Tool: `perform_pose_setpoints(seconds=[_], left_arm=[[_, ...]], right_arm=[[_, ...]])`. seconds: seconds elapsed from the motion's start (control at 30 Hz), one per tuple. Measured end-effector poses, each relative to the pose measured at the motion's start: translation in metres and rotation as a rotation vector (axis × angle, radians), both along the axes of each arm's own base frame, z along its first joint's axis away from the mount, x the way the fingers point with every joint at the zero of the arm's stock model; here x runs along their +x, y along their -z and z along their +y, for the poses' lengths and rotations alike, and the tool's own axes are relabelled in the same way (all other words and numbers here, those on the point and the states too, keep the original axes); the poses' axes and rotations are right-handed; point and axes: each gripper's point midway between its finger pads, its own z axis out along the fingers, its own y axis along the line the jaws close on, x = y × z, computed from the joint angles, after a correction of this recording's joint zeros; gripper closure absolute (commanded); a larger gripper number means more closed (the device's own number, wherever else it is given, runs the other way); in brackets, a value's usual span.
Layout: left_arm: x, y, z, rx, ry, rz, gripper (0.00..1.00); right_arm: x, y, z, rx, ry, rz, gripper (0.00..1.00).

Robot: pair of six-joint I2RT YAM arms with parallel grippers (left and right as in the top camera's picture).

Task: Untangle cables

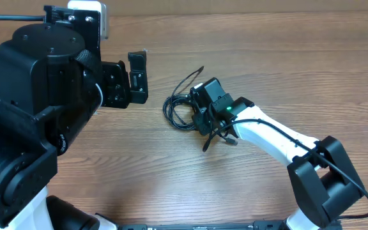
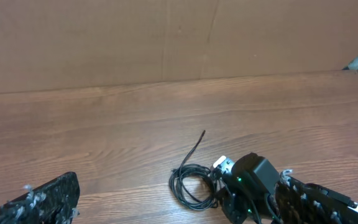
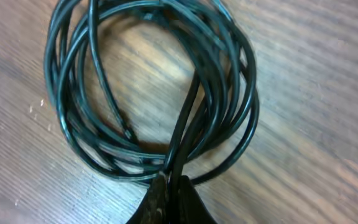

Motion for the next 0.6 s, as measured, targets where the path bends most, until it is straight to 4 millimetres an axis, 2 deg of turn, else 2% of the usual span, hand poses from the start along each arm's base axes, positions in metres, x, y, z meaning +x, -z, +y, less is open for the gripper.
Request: perform_pose_setpoints(seconds=[0.07, 0.1, 0.13, 0.27, 0.3, 0.33, 0.37, 0.4, 0.47, 0.5, 0.53, 0.57, 0.6], left_arm=[[0.000, 0.000, 0.000, 0.001, 0.000, 0.000, 0.00], [0.000, 0.000, 0.001, 0.002, -0.003, -0.001, 0.00], [0.000, 0.000, 0.001, 0.003, -0.004, -0.001, 0.00], [0.001, 0.000, 0.004, 0.012, -0.019, -0.005, 0.00], [0.001, 0.000, 0.004, 0.014, -0.023, -0.006, 0.00], [0.001, 0.000, 0.005, 0.015, -0.025, -0.007, 0.00], [0.002, 0.000, 0.005, 0.017, -0.028, -0.007, 0.00], [0.002, -0.001, 0.006, 0.017, -0.028, -0.009, 0.00], [0.002, -0.001, 0.006, 0.019, -0.032, -0.009, 0.00], [0.002, 0.000, 0.007, 0.020, -0.033, -0.008, 0.00], [0.002, 0.000, 0.007, 0.021, -0.034, -0.009, 0.00], [0.002, 0.000, 0.007, 0.021, -0.034, -0.009, 0.00], [0.002, 0.000, 0.007, 0.024, -0.032, -0.009, 0.00]], right_arm=[[-0.002, -0.013, 0.002, -0.012, -0.011, 0.005, 0.96], [-0.002, -0.027, 0.004, -0.018, -0.017, 0.010, 0.96], [0.007, -0.053, 0.010, 0.006, -0.018, -0.029, 0.96], [0.037, -0.196, 0.033, 0.161, -0.012, -0.246, 0.96], [0.039, -0.258, 0.034, 0.231, -0.008, -0.347, 0.96], [0.037, -0.297, 0.032, 0.278, -0.004, -0.413, 0.96], [0.031, -0.343, 0.028, 0.336, -0.002, -0.497, 0.96], [0.020, -0.383, 0.019, 0.384, -0.003, -0.568, 0.96], [-0.004, -0.442, 0.002, 0.455, -0.005, -0.678, 0.96], [-0.014, -0.462, -0.006, 0.480, -0.003, -0.720, 0.96], [-0.021, -0.473, -0.011, 0.494, -0.004, -0.743, 0.96], [-0.028, -0.479, -0.017, 0.498, -0.003, -0.751, 0.96], [-0.031, -0.476, -0.019, 0.487, -0.002, -0.737, 0.87]])
